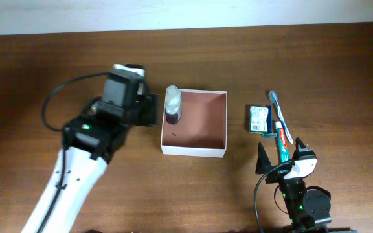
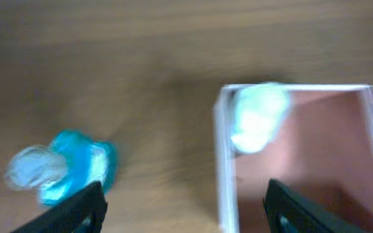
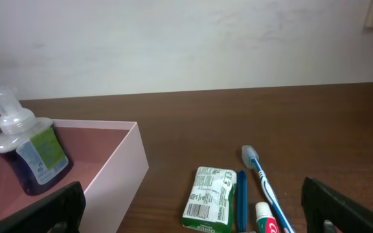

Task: Pack container
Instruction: 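Move the left gripper back to the teal mouthwash bottle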

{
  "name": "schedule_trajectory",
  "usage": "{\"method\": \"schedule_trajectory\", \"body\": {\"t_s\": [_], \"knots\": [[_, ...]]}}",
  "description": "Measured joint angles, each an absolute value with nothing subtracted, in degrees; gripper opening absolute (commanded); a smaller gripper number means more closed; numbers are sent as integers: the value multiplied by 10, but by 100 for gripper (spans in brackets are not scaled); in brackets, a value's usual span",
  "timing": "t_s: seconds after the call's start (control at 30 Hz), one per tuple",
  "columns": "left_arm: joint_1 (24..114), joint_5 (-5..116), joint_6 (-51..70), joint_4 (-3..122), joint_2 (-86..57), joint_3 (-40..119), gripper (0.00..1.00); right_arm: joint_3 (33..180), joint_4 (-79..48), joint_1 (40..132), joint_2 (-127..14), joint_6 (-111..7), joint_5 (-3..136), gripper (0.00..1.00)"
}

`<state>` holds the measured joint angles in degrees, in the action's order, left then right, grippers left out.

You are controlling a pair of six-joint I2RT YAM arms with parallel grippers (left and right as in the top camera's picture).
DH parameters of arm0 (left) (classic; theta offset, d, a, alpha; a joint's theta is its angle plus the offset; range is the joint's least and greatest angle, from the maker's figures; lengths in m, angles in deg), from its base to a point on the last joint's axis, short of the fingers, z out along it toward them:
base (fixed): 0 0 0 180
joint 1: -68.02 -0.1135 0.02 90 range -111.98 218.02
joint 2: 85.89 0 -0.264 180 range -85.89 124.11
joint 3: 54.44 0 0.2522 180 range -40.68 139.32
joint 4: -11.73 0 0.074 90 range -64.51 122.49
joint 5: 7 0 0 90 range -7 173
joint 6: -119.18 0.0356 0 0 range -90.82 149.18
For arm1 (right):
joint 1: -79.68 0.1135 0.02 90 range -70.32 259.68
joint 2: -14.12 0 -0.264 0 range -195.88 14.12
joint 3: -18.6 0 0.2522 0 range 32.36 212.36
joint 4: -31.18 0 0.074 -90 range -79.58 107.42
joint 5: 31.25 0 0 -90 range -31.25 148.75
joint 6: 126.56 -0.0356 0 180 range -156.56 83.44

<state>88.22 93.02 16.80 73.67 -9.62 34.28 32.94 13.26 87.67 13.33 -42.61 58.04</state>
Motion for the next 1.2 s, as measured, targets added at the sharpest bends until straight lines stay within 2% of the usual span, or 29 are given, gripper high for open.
{"method": "schedule_trajectory", "body": {"t_s": [0.03, 0.07, 0.1, 0.57, 0.77, 0.97, 1.07, 1.2], "knots": [[867, 929, 171, 743, -96, 343, 87, 329, 133, 877, 133, -426, 580, 98], [853, 928, 178, 749, -96, 343, 97, 329, 133, 877, 133, -426, 581, 98], [840, 925, 184, 754, -96, 343, 99, 329, 133, 877, 133, -425, 580, 98], [704, 863, 271, 763, -95, 343, 99, 329, 133, 877, 133, -426, 580, 98], [677, 826, 279, 766, -63, 343, 99, 329, 133, 877, 133, -426, 580, 98], [677, 810, 281, 767, -6, 343, 89, 329, 133, 877, 133, -426, 580, 98], [677, 808, 284, 767, 12, 343, 77, 329, 133, 877, 133, -426, 581, 98], [677, 811, 284, 766, 25, 343, 76, 329, 133, 877, 133, -426, 580, 98]]}}
